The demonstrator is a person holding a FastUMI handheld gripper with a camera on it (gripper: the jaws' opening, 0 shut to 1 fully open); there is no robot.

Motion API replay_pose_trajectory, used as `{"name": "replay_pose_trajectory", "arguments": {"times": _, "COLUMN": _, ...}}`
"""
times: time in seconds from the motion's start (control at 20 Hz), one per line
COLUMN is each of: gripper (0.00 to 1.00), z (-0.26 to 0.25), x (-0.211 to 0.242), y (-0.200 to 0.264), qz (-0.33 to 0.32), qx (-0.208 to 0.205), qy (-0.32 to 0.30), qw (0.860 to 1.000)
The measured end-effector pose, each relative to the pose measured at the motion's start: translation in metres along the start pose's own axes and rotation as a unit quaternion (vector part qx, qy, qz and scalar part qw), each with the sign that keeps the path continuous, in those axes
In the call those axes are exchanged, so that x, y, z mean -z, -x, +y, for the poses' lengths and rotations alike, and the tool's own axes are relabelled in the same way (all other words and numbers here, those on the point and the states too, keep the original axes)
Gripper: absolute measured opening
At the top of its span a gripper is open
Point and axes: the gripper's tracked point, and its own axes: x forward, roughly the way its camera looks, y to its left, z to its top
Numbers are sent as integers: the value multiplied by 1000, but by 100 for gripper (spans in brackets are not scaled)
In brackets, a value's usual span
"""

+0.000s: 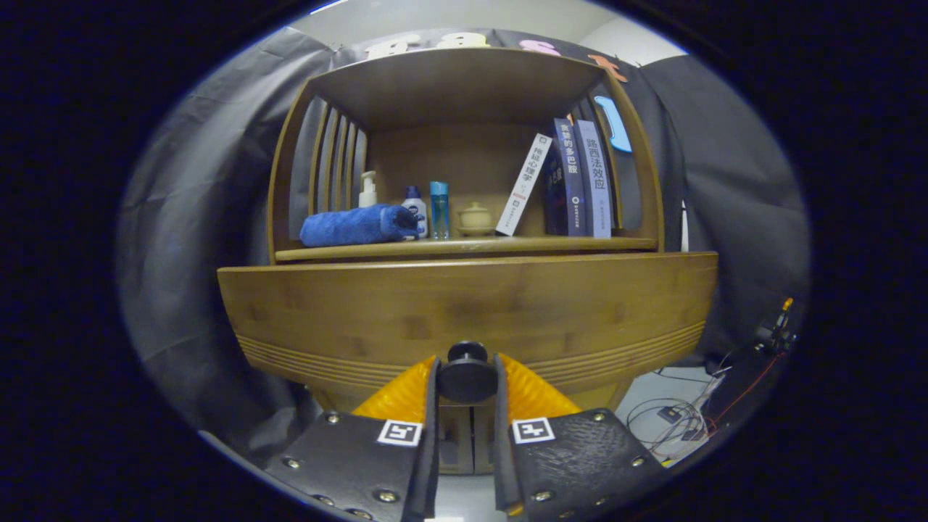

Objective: Pull open the drawer, take out the items inside it, and place them on the countertop above the cabinet.

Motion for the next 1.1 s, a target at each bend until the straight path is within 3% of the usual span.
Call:
{"name": "replay_pose_trajectory", "arguments": {"times": 0.45, "gripper": 31, "z": 3, "x": 21, "y": 76, "qz": 25, "qx": -21, "qy": -16, "qw": 999}}
{"name": "replay_pose_trajectory", "arguments": {"times": 0.85, "gripper": 31, "z": 5, "x": 32, "y": 104, "qz": 56, "qx": -44, "qy": -11, "qw": 997}}
{"name": "replay_pose_trajectory", "arguments": {"times": 1.1, "gripper": 60, "z": -13, "x": -9, "y": 120, "qz": 23, "qx": -18, "qy": -10, "qw": 1000}}
